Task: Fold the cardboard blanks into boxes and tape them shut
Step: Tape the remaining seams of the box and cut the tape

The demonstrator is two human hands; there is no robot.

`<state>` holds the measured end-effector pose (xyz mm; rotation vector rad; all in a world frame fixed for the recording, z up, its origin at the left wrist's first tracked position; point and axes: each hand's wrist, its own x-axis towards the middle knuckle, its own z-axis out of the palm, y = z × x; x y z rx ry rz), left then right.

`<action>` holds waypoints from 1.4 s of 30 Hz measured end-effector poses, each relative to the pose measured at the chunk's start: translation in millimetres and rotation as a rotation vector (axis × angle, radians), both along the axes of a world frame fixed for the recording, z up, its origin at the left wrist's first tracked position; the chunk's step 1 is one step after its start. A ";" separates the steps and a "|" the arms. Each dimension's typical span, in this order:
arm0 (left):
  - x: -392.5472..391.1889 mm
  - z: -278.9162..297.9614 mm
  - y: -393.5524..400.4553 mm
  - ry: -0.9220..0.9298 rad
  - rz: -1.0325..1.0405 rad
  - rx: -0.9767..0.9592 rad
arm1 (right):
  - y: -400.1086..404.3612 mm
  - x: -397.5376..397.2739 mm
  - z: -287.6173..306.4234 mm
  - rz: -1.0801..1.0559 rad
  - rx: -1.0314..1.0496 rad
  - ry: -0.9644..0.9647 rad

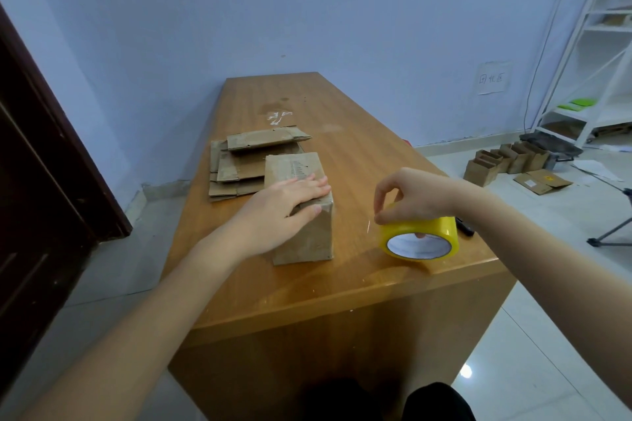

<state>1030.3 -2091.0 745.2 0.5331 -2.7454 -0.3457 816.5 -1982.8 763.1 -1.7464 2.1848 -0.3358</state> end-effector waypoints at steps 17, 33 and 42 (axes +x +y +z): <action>0.7 -1.8 1.5 0.006 0.002 -0.018 | -15.1 37.8 -65.0 -0.208 -0.056 0.774; 14.5 12.3 -4.4 0.479 -0.148 0.739 | -7.5 59.5 -48.0 0.306 -0.413 -0.169; 79.4 -13.3 -18.6 0.175 -0.105 0.480 | 3.5 33.4 -22.1 0.440 -0.264 -0.464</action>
